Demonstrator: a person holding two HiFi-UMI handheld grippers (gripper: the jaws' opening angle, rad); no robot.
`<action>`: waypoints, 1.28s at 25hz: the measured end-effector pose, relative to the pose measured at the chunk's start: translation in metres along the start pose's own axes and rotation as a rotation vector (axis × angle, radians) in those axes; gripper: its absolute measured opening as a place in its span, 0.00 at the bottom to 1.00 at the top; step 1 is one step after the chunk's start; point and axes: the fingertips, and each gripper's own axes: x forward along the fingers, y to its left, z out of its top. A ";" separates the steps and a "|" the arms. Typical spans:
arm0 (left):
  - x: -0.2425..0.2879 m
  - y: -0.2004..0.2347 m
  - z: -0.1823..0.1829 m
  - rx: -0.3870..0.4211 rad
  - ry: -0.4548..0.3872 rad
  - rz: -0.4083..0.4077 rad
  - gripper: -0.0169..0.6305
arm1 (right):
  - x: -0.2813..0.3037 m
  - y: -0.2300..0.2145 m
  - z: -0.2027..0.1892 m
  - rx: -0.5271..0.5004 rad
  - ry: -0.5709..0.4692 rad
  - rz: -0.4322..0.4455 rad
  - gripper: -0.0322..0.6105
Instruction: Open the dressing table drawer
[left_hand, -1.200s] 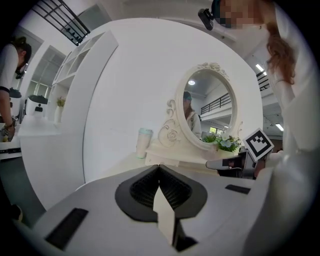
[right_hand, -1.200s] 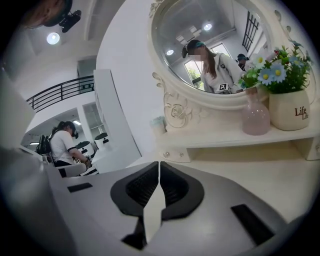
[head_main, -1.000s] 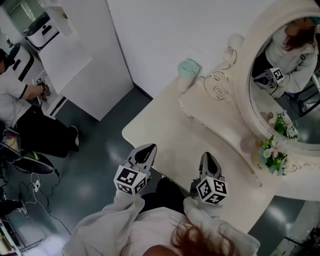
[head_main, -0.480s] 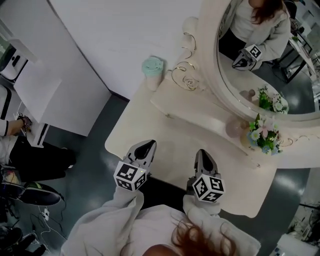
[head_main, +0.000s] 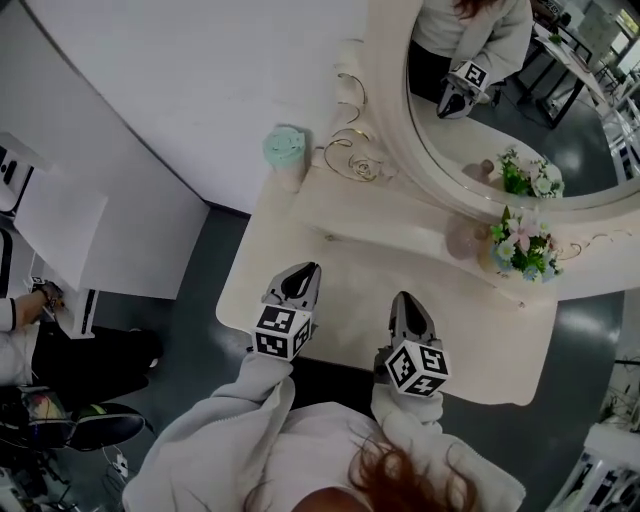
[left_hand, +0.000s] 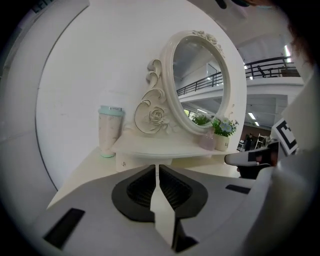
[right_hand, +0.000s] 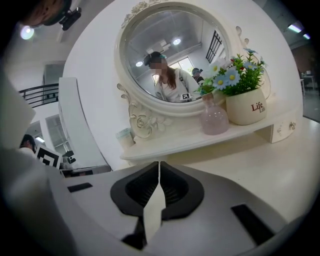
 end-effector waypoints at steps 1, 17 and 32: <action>0.003 0.002 0.002 0.009 0.007 -0.007 0.05 | -0.001 0.001 0.000 0.007 -0.002 -0.016 0.11; 0.075 0.011 -0.019 0.050 0.119 -0.034 0.25 | -0.022 -0.010 0.012 0.043 -0.062 -0.183 0.11; 0.102 0.027 -0.022 0.118 0.146 0.046 0.22 | -0.016 -0.022 0.017 0.066 -0.063 -0.215 0.11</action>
